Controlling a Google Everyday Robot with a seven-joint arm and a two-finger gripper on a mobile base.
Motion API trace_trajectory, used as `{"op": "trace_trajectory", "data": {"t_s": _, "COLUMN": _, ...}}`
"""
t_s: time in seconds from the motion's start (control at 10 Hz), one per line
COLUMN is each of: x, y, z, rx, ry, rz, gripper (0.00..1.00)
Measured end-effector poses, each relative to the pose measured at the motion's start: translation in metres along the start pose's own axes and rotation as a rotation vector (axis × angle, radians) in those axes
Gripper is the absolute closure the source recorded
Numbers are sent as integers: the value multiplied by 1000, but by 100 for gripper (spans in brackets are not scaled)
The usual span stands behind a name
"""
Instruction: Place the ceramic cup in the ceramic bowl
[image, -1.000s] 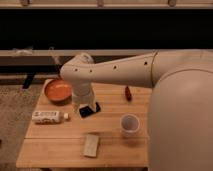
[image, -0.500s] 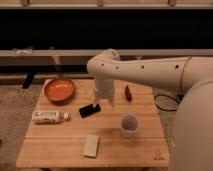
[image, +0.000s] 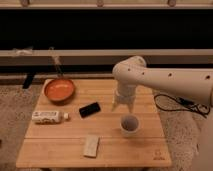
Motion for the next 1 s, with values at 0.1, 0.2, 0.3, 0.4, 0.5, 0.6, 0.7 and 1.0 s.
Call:
{"op": "trace_trajectory", "data": {"t_s": 0.1, "x": 4, "y": -3, "z": 6, "rx": 2, "ry": 9, "rz": 13, "gripper": 35}}
{"op": "trace_trajectory", "data": {"t_s": 0.2, "x": 8, "y": -7, "z": 16, "rx": 1, "ry": 21, "rz": 27, "gripper": 35}}
{"op": "trace_trajectory", "data": {"t_s": 0.3, "x": 13, "y": -16, "z": 27, "rx": 4, "ry": 34, "rz": 47, "gripper": 35}}
{"op": "trace_trajectory", "data": {"t_s": 0.4, "x": 16, "y": -24, "z": 35, "rx": 8, "ry": 45, "rz": 70, "gripper": 35}}
{"op": "trace_trajectory", "data": {"t_s": 0.5, "x": 18, "y": -24, "z": 42, "rx": 9, "ry": 57, "rz": 81, "gripper": 35}}
{"op": "trace_trajectory", "data": {"t_s": 0.6, "x": 19, "y": -22, "z": 46, "rx": 9, "ry": 65, "rz": 81, "gripper": 35}}
{"op": "trace_trajectory", "data": {"t_s": 0.7, "x": 19, "y": -21, "z": 52, "rx": 12, "ry": 73, "rz": 85, "gripper": 40}}
{"op": "trace_trajectory", "data": {"t_s": 1.0, "x": 16, "y": -13, "z": 64, "rx": 13, "ry": 84, "rz": 77, "gripper": 67}}
